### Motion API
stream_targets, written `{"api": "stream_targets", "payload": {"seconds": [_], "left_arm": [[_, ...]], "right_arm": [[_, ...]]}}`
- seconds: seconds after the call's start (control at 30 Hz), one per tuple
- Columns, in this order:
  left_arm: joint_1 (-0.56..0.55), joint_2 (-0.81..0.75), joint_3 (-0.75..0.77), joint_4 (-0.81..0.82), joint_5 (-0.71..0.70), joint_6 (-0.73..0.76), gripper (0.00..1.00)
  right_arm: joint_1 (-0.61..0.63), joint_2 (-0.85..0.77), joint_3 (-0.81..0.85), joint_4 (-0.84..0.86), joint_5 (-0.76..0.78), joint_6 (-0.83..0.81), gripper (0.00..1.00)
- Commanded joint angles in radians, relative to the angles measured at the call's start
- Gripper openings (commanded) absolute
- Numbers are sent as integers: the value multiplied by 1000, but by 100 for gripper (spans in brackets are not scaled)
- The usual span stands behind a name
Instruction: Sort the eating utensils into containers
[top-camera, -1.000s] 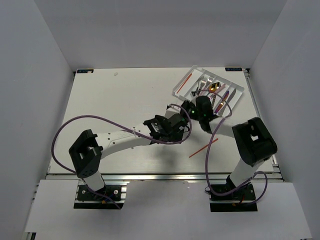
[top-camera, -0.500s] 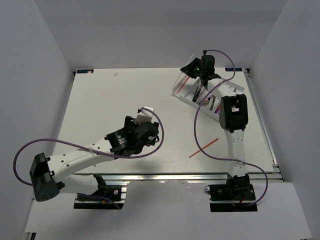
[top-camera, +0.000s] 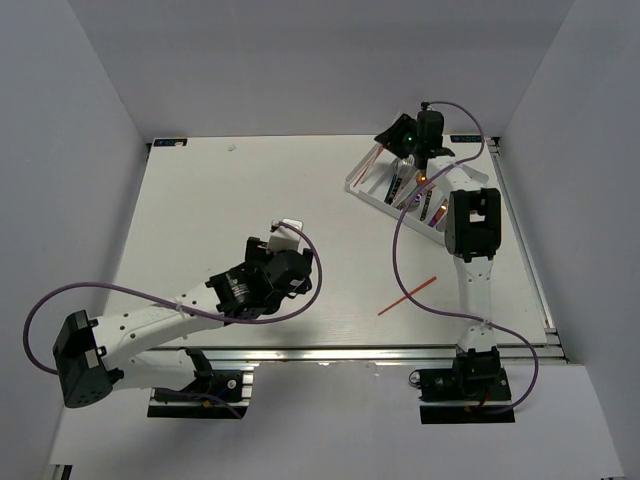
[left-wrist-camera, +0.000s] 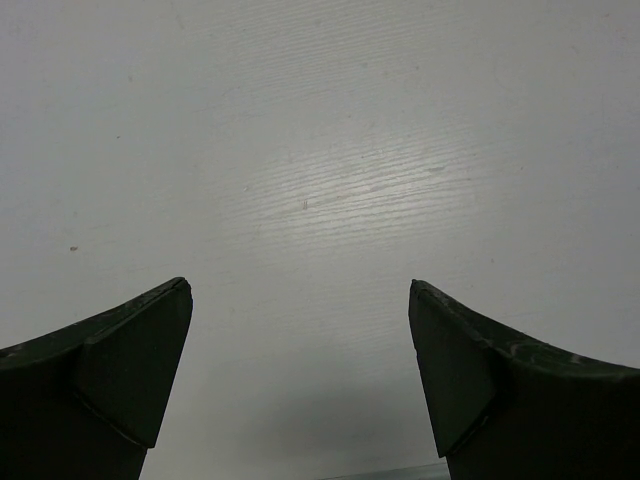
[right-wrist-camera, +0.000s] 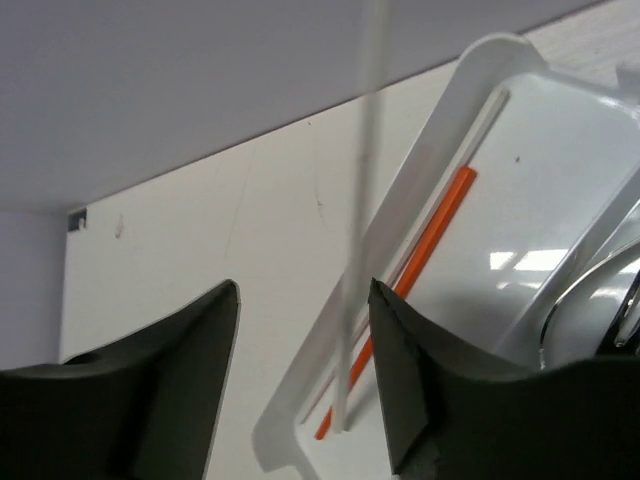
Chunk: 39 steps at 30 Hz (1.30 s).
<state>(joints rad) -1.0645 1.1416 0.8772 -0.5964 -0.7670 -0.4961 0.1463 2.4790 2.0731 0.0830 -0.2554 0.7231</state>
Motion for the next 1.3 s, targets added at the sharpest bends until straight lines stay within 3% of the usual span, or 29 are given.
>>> {"api": "stream_targets", "payload": {"seconds": [0.0, 0.1, 0.23, 0.4, 0.57, 0.73, 0.83, 0.93, 1.1, 1.27], "left_arm": [[5, 15, 26, 21, 8, 5, 98], [5, 32, 34, 21, 26, 5, 98], [5, 49, 49, 38, 57, 5, 98], [3, 159, 159, 82, 161, 30, 98], [0, 495, 391, 78, 363, 48, 98], [-44, 745, 612, 54, 554, 138, 97], [-74, 878, 759, 21, 615, 220, 93], [-84, 951, 844, 71, 659, 312, 91], [-89, 1032, 884, 182, 764, 366, 89], [-110, 1185, 1016, 158, 704, 390, 80]], "right_arm": [[3, 0, 44, -6, 15, -36, 64], [3, -15, 74, -28, 30, -53, 89], [-13, -80, 101, -80, 62, -63, 89], [-28, -323, -17, -152, 114, -117, 89], [-37, -636, -160, -397, 284, -287, 89], [-141, -934, -596, -448, 182, -392, 89], [-220, -1141, -776, -456, 200, -384, 89], [-289, -1282, -910, -421, 122, -338, 89], [-326, -1397, -946, -451, 67, -326, 89], [-326, -1463, -938, -492, 56, -335, 89]]}}
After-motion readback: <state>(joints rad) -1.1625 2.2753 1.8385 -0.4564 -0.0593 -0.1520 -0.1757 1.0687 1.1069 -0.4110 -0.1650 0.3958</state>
